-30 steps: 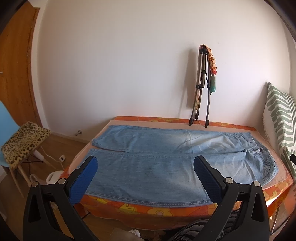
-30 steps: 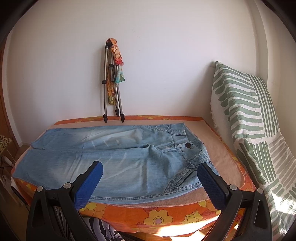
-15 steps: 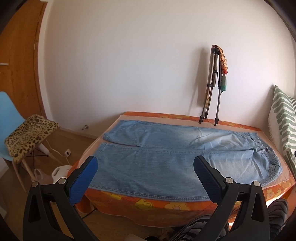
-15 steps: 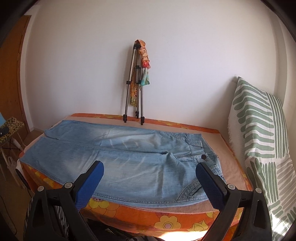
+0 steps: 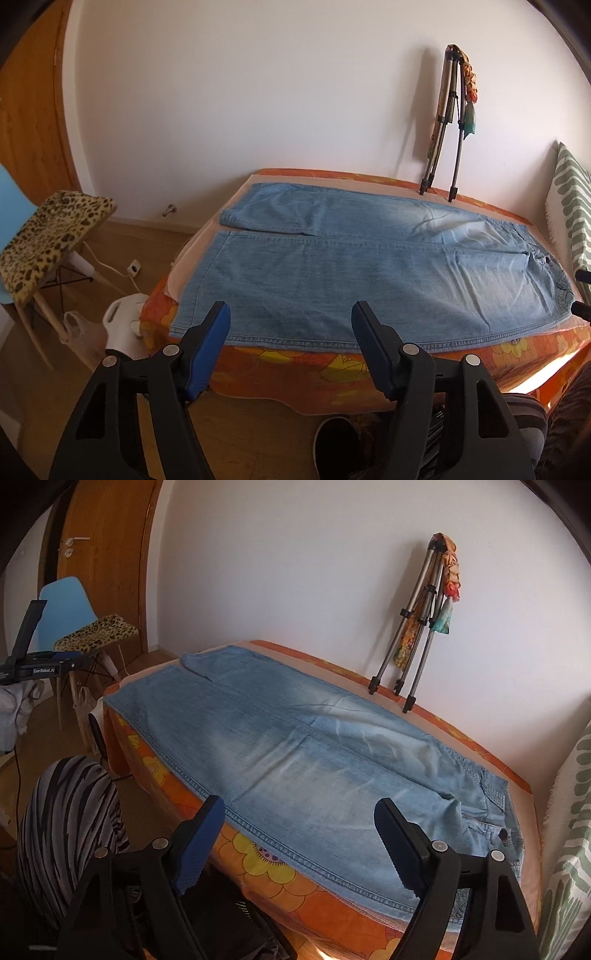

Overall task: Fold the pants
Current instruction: 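Move both grippers down to the leg hems of the jeans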

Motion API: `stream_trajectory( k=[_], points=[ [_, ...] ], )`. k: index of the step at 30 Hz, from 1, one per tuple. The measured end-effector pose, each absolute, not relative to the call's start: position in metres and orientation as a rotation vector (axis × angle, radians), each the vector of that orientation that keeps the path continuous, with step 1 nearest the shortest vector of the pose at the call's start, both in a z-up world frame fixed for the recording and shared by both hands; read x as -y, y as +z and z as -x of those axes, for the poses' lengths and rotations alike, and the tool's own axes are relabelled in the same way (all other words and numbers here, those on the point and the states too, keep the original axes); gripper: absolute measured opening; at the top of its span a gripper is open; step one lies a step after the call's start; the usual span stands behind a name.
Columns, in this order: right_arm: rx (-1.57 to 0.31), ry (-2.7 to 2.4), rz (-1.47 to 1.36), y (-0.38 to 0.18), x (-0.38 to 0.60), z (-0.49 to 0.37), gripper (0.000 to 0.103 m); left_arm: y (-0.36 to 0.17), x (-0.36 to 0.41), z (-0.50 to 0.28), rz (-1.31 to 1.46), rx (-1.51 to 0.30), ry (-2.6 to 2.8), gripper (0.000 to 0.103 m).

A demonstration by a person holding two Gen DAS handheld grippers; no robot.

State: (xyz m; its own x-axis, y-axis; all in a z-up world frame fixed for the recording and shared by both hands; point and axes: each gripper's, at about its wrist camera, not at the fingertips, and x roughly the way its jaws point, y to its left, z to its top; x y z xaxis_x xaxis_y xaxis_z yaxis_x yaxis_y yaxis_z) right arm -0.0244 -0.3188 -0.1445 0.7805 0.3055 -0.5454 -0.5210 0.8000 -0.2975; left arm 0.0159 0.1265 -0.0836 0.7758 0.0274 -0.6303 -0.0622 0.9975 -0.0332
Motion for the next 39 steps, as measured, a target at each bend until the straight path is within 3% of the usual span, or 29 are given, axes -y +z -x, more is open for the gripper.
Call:
stream_trajectory(
  k=[2, 8, 22, 26, 28, 30, 39],
  points=[
    [-0.559, 0.528, 0.513, -0.163, 0.297, 0.013, 0.069, -0.093, -0.136, -0.022, 0.080, -0.713, 0.030, 0.055],
    [-0.654, 0.651, 0.738, -0.217, 0.236, -0.015, 0.047, -0.113, -0.171, -0.038, 0.130, -0.770, 0.047, 0.052],
    [-0.759, 0.763, 0.916, -0.259, 0.200, -0.059, 0.047, -0.150, -0.215, -0.064, 0.160, -0.871, 0.114, 0.050],
    [-0.806, 0.810, 0.870, -0.258, 0.201, -0.072, 0.036, -0.161, -0.235, -0.069, 0.243, -0.887, 0.157, 0.051],
    [-0.819, 0.811, 0.848, -0.256, 0.203, -0.077, 0.027, -0.166, -0.246, -0.070, 0.286, -0.894, 0.181, 0.061],
    [-0.819, 0.813, 0.842, -0.255, 0.203, -0.078, 0.022, -0.171, -0.256, -0.071, 0.336, -0.901, 0.208, 0.064],
    [-0.787, 0.795, 0.857, -0.256, 0.199, -0.074, 0.017, -0.200, -0.289, -0.083, 0.603, -0.912, 0.201, 0.062]
  ],
)
